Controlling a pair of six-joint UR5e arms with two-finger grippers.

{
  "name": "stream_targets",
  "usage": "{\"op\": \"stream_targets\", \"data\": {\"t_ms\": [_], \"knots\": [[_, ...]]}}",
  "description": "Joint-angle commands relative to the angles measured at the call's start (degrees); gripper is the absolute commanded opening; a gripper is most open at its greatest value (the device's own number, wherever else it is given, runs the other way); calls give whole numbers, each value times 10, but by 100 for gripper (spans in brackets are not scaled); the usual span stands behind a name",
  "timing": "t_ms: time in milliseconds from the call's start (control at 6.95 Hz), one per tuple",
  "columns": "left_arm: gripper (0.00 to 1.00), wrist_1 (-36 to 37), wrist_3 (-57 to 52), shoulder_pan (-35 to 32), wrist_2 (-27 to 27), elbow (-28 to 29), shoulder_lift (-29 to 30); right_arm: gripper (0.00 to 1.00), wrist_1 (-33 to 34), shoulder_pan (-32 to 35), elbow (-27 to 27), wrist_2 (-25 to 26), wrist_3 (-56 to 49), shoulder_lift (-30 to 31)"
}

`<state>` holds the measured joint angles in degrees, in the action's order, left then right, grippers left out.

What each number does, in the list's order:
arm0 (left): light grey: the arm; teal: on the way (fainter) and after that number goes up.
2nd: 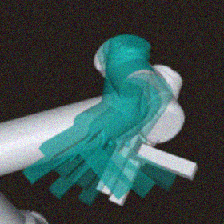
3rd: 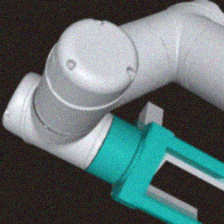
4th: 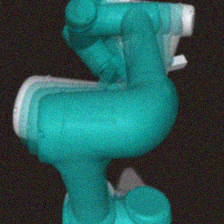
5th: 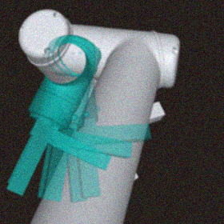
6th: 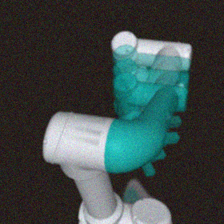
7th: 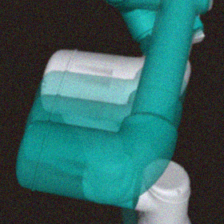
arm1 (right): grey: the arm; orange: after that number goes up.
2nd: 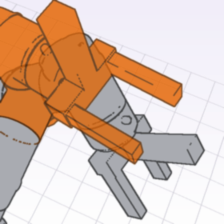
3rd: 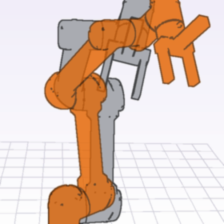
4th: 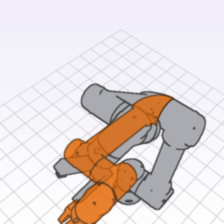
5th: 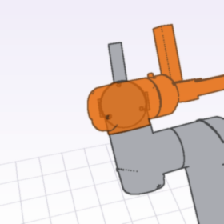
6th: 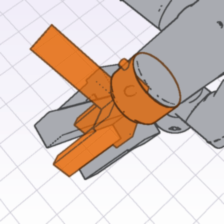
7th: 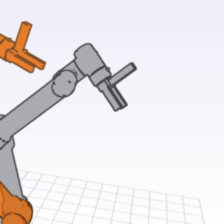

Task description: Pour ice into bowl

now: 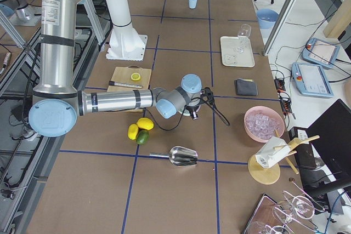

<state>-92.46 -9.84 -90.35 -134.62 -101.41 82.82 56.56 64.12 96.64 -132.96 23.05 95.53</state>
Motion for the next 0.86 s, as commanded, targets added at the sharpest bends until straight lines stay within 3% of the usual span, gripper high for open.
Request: {"op": "stream_targets", "data": {"t_ms": [0, 288, 576, 720], "knots": [[100, 0, 0, 0, 0, -2, -2, 0, -14, -8, -22, 12, 1, 0], [100, 0, 0, 1, -1, 0, 0, 0, -56, -13, -51, 16, 2, -5], [100, -1, 0, 1, -1, -1, 0, 3, -57, -21, -50, 15, 2, -9], [100, -1, 0, 1, -1, 0, 0, 79, -57, -22, -52, 16, 2, -14]]}}
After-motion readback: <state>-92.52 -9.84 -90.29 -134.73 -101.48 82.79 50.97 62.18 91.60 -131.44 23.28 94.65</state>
